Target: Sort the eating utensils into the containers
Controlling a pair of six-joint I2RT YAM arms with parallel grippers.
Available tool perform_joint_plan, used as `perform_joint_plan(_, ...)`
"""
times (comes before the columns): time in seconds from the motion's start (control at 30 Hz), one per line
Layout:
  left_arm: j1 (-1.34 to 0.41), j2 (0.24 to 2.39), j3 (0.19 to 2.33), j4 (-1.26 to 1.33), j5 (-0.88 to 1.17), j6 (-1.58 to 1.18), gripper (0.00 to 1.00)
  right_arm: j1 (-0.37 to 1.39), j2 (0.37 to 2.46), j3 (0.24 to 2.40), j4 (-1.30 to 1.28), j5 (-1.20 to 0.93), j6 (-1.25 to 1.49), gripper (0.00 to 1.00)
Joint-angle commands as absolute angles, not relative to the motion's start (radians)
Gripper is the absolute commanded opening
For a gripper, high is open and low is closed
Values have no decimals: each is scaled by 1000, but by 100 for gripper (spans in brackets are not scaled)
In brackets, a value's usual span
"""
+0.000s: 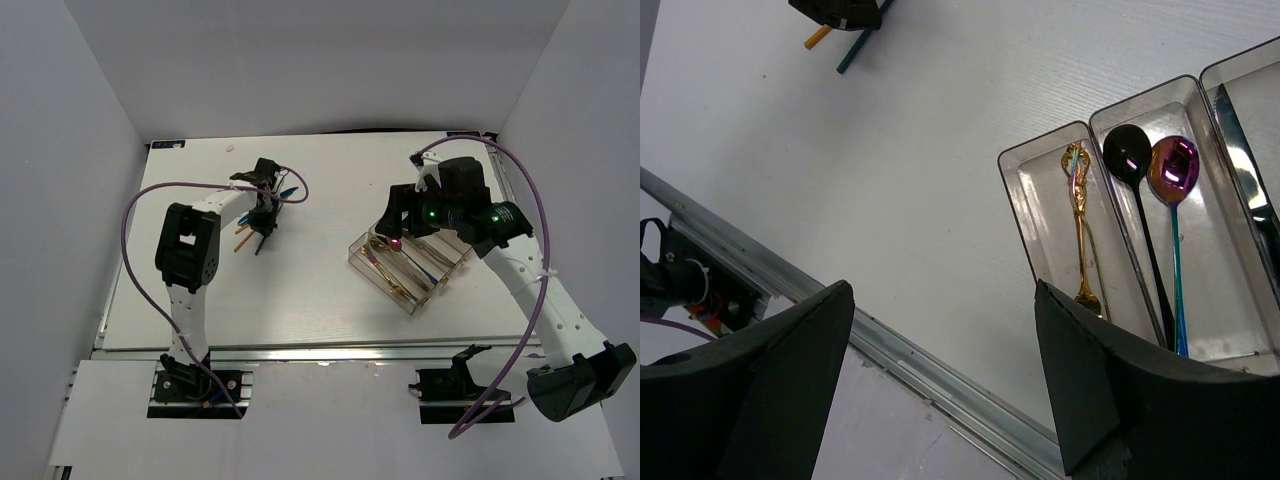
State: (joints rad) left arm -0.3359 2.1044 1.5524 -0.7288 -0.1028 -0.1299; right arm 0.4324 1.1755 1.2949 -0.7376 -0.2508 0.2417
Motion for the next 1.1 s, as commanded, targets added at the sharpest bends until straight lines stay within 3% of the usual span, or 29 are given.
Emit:
perform_joint_plan(0.0,-344,2125,1482,-770,-90,-155,23,433,1166,1339,-709,-270,275,77)
perform_joint_plan(0.07,-363,2114,1451,-772,-86,-166,21,433,1164,1341,-700,-275,288,77)
perform_joint_plan(0.2,-429,2099,1375,-785,-116,-225,0,430,1164,1293,-647,-349,348,80)
perform_joint_plan(0.4,-508,1962,1293,-746,-88,-428,0,252,1102,1019,-321,-567,689,82)
perform_joint_plan(0.63,-531,1660,1186,-482,124,-624,0,261,1158,803,-74,-542,837,77)
perform_joint_plan(1.07,-617,1479,1051,-177,463,-791,0,503,1477,1054,26,-454,790,77)
